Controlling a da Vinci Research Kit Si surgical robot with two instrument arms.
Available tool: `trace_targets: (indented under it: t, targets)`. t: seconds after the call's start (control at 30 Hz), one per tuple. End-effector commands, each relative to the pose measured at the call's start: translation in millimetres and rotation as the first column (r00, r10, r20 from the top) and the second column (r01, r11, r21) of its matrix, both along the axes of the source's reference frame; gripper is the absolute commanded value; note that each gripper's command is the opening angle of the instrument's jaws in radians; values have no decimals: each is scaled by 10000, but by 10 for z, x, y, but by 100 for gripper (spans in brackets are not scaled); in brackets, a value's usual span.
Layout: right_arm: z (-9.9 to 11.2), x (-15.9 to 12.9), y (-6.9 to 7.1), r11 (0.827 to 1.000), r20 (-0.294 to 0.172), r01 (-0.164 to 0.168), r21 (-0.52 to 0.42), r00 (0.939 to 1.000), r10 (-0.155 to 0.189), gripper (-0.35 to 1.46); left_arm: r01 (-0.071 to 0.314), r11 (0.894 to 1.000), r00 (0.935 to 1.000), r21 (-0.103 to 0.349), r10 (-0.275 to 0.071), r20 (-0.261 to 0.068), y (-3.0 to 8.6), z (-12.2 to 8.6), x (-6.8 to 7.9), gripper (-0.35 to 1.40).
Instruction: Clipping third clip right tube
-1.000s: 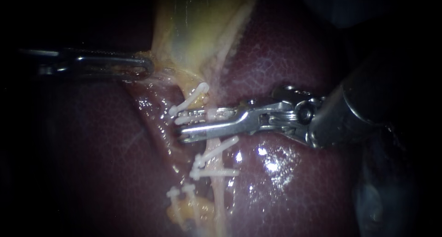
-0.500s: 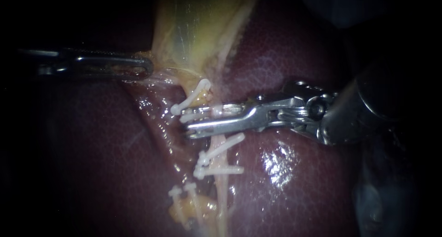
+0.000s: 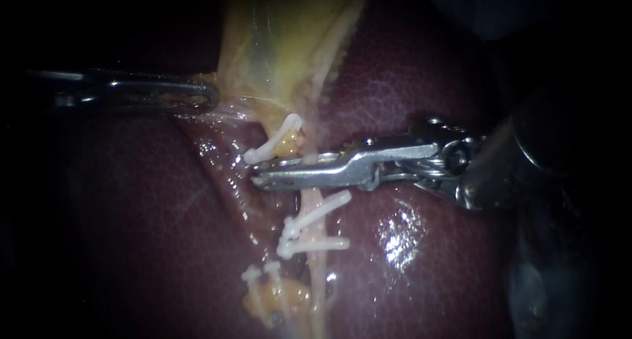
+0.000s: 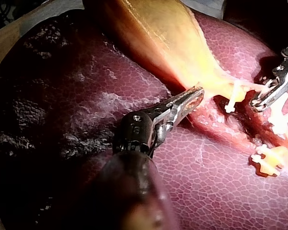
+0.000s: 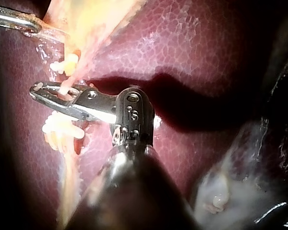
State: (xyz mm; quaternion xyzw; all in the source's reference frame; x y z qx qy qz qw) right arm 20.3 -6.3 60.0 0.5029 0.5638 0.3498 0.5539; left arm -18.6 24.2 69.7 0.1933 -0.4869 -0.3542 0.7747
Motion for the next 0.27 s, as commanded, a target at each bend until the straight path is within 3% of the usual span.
trace_targets:
  t: [0.03, 0.27]
  targets:
    - [1, 1, 0, 10000, -24, 18, 5, 10000, -18, -35, 1, 10000, 10000, 3, -1, 0, 0, 1, 0, -35]
    - [3, 1, -1, 10000, -27, 18, -6, 10000, -18, -35, -1, 10000, 10000, 3, 1, 0, 0, 1, 0, -35]
